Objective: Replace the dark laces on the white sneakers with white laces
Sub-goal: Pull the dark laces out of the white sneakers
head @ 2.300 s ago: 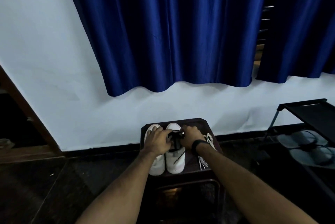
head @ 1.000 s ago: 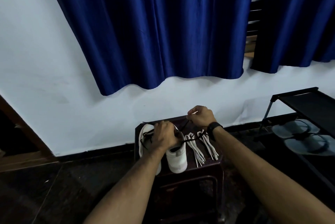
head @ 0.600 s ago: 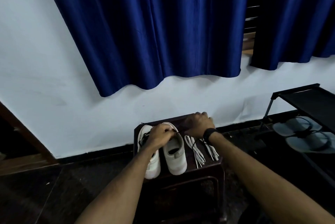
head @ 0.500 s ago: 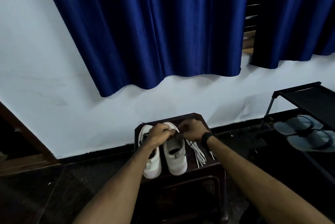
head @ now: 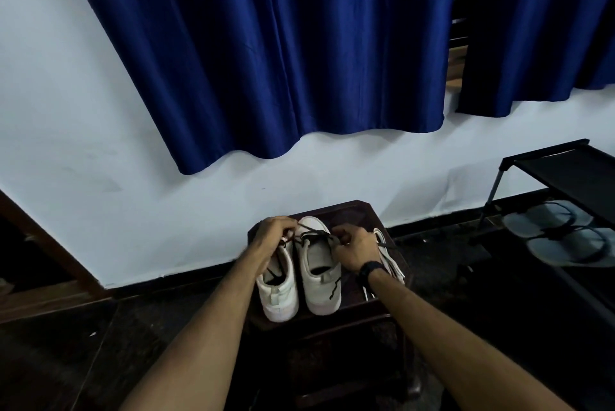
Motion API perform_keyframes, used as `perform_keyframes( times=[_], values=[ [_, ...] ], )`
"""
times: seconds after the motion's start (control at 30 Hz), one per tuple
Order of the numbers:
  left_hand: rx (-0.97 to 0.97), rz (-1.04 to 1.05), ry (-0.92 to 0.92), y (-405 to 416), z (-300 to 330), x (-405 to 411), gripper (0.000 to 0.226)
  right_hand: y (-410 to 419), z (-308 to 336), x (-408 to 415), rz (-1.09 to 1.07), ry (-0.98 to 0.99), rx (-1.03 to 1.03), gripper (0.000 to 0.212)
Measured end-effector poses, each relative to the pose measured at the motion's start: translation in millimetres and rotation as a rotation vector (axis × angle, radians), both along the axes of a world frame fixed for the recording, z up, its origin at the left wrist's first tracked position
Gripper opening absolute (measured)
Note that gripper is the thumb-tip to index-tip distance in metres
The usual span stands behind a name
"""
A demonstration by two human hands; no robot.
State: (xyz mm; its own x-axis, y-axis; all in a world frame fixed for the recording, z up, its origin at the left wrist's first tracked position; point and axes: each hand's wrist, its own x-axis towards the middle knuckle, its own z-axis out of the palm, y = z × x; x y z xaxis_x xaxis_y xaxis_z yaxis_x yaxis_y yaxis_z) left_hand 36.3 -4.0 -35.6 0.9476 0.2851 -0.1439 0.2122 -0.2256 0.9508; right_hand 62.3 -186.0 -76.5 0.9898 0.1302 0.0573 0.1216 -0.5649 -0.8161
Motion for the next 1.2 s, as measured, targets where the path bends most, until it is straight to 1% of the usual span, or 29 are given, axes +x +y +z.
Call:
perform_keyframes(
  times=[0.07, 0.1, 0.13, 0.2, 0.23, 0.27, 0.3, 0.33, 0.37, 0.4, 0.43, 0.47, 0.53, 0.57, 0.6, 0.63, 0.7, 0.8, 0.87, 0.9, 0.93, 0.97, 1.0, 1.03, 1.07, 1.1, 1.13, 1.17, 1.2],
  values=[
    [0.244, -0.155, 0.120, 6, 2, -3, 0.021, 2, -1, 0, 0.000, -0.013, -0.009, 0.016],
    [0.307, -0.200, 0.114, 6, 3, -3, 0.016, 4, -1, 0, 0.005, -0.022, -0.012, 0.015],
    [0.287, -0.211, 0.069, 4, 4, -3, 0.011, 6, -1, -1, 0.008, -0.029, -0.013, 0.014],
    [0.096, -0.108, -0.053, 0, 10, -5, 0.013, 8, -1, -1, 0.009, -0.038, -0.011, 0.013],
    [-0.056, -0.014, -0.094, -1, 12, -6, 0.015, 8, -2, 0, 0.008, -0.038, -0.010, 0.013],
    [-0.195, 0.098, -0.099, 0, 13, -7, 0.013, 8, -2, 0, 0.007, -0.035, -0.007, 0.012],
    [-0.307, 0.217, -0.083, 4, 11, -6, 0.007, 9, -3, 0, 0.007, -0.033, -0.001, 0.012],
    [-0.296, 0.335, -0.030, 9, 7, -4, 0.005, 9, -5, 0, 0.007, -0.035, 0.001, 0.012],
    [-0.106, 0.402, 0.080, 14, 3, -3, 0.015, 9, -7, 0, 0.005, -0.041, 0.000, 0.011],
    [0.237, 0.421, 0.189, 17, 1, -5, 0.021, 10, -8, -1, 0.000, -0.052, -0.001, 0.011],
    [0.575, 0.409, 0.204, 15, -2, -6, 0.025, 10, -10, -2, -0.007, -0.063, -0.001, 0.011],
    [0.798, 0.325, 0.096, 11, -3, -7, 0.030, 11, -11, -2, -0.015, -0.069, 0.002, 0.012],
    [0.957, 0.037, -0.163, -3, 1, -6, 0.033, 11, -13, -1, -0.015, -0.068, 0.005, 0.011],
    [1.022, -0.130, -0.217, -11, 2, -3, 0.031, 10, -13, 0, -0.009, -0.070, 0.002, 0.012],
    [1.107, -0.262, -0.231, -19, 2, -1, 0.028, 10, -12, 0, -0.003, -0.075, -0.003, 0.012],
    [1.186, -0.339, -0.228, -26, 1, 1, 0.025, 10, -11, -1, 0.001, -0.079, -0.008, 0.013],
    [1.301, -0.379, -0.224, -33, -2, 4, 0.022, 9, -11, -1, 0.002, -0.085, -0.008, 0.013],
    [1.358, -0.374, -0.267, -34, -4, 4, 0.019, 10, -13, -1, 0.002, -0.067, -0.005, 0.013],
    [1.410, -0.304, -0.349, -25, 4, 0, 0.012, 10, -14, 0, -0.005, -0.052, 0.008, 0.014],
    [1.427, -0.212, -0.398, -18, 11, -3, 0.011, 11, -14, 0, -0.012, -0.048, 0.009, 0.015],
    [1.414, -0.082, -0.433, -9, 19, -6, 0.012, 10, -13, 0, -0.020, -0.047, 0.009, 0.015],
    [1.361, 0.091, -0.437, 1, 26, -9, 0.015, 10, -13, 1, -0.029, -0.046, 0.008, 0.015],
    [1.262, 0.284, -0.396, 13, 32, -13, 0.019, 10, -13, 2, -0.031, -0.046, 0.008, 0.015],
    [1.139, 0.461, -0.312, 24, 38, -16, 0.021, 11, -13, 1, -0.030, -0.043, 0.008, 0.014],
    [1.025, 0.603, -0.206, 33, 44, -19, 0.020, 12, -15, 2, -0.031, -0.037, 0.007, 0.014],
    [0.958, 0.692, -0.099, 39, 45, -21, 0.020, 14, -14, 0, -0.036, -0.033, 0.003, 0.013],
    [0.951, 0.719, -0.011, 43, 43, -22, 0.021, 16, -15, -1, -0.048, -0.036, -0.003, 0.012],
    [0.968, 0.692, 0.024, 42, 38, -23, 0.024, 17, -15, -2, -0.062, -0.046, -0.011, 0.012],
    [0.991, 0.627, -0.012, 39, 31, -22, 0.029, 18, -16, -3, -0.071, -0.056, -0.018, 0.012]
  ],
)
